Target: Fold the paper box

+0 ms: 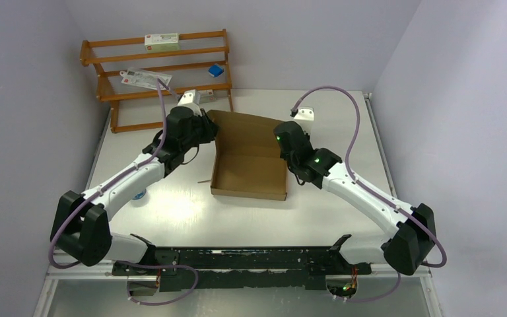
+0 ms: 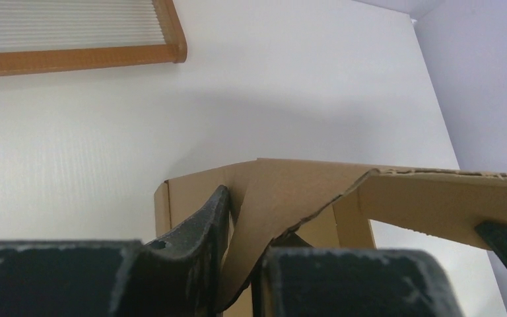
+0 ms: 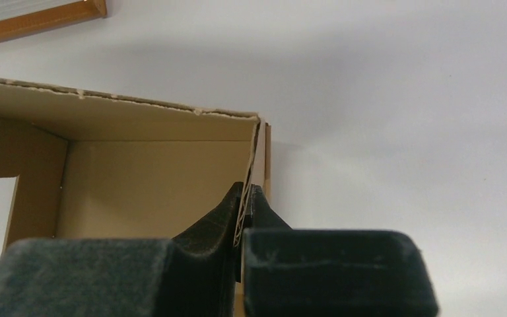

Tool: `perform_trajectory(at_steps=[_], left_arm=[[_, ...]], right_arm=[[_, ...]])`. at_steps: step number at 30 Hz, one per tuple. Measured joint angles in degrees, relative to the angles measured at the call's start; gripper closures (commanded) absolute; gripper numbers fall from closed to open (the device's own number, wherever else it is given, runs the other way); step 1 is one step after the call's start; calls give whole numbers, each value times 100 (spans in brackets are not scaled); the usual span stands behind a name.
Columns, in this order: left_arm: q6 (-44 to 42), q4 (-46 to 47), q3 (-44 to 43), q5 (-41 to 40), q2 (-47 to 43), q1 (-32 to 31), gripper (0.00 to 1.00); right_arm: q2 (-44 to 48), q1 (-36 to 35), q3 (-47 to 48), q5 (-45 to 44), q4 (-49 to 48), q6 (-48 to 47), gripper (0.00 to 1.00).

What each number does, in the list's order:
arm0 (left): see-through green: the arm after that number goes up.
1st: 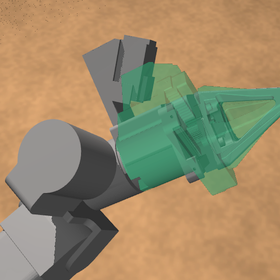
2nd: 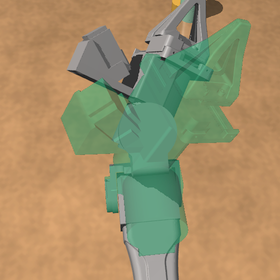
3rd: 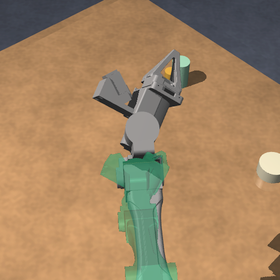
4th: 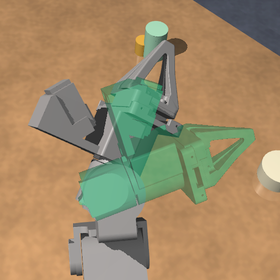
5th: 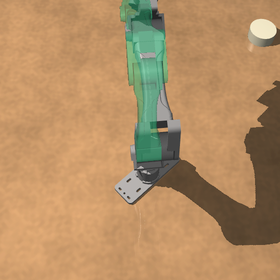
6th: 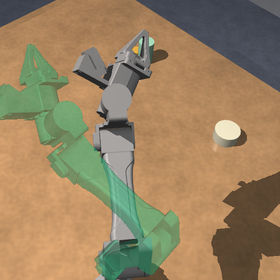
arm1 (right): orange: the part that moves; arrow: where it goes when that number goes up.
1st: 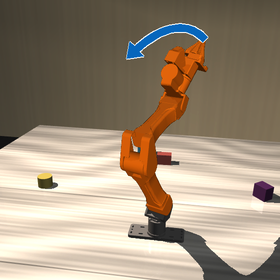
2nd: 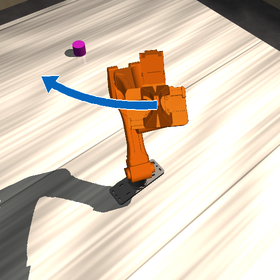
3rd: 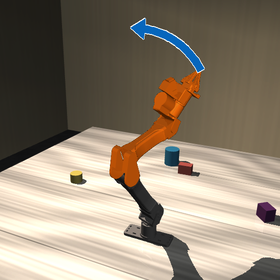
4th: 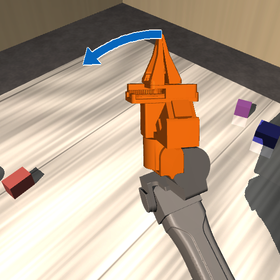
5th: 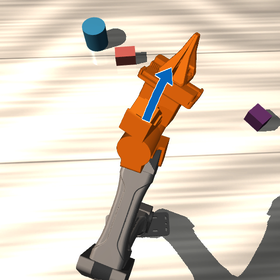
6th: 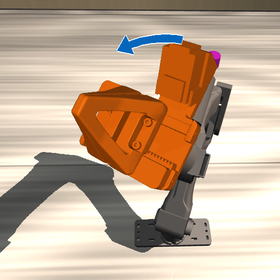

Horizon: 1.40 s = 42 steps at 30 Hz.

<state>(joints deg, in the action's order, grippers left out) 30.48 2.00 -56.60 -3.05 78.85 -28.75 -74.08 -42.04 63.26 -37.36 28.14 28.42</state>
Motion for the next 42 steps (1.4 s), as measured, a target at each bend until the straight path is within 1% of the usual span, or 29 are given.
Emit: perform_trajectory(at_steps=[7, 10, 13, 16, 18, 21, 22, 23, 26, 33, 37, 39, 40, 42], left_arm=[[146, 415, 317, -197, -87, -81, 83], [146, 621, 522, -216, -160, -101, 82], [144, 763, 839, -214, -299, -125, 79], [144, 802, 1156, -199, -428, -157, 74], [131, 809, 1357, -144, -527, -184, 69], [61, 793, 1639, -31, -715, -256, 62], [35, 769, 1705, -4, -780, -271, 60], [15, 743, 1779, 31, -872, -291, 58], [-44, 612, 1923, 76, -1158, -323, 50], [-85, 264, 2179, 142, -1891, -380, 37], [-22, -24, 2490, 184, -2367, -387, 30], [31, -216, 2638, 179, -2594, -387, 25], [55, -313, 2693, 179, -2704, -387, 18], [79, -557, 2765, 179, -2942, -387, 15]], right_arm=[[245, -155, -424, -105, -352, 48, 100], [380, -223, -634, -105, -494, 48, 98], [496, -306, -846, -87, -621, 46, 95], [638, -378, -1106, 20, -750, 44, 91], [730, -413, -1266, 122, -787, 46, 85], [918, -472, -1482, 369, -861, 46, 71], [977, -490, -1534, 437, -861, 52, 66], [1060, -507, -1604, 535, -876, 44, 58], [1335, -533, -1753, 848, -944, 26, 42], [2068, -570, -2037, 1513, -1117, 31, 16], [2540, -570, -2260, 1759, -1084, 57, 1], [2741, -570, -2323, 1840, -1021, 68, 0], [2813, -570, -2332, 1869, -977, 68, 0], [2992, -570, -2332, 1910, -918, 68, 0]])
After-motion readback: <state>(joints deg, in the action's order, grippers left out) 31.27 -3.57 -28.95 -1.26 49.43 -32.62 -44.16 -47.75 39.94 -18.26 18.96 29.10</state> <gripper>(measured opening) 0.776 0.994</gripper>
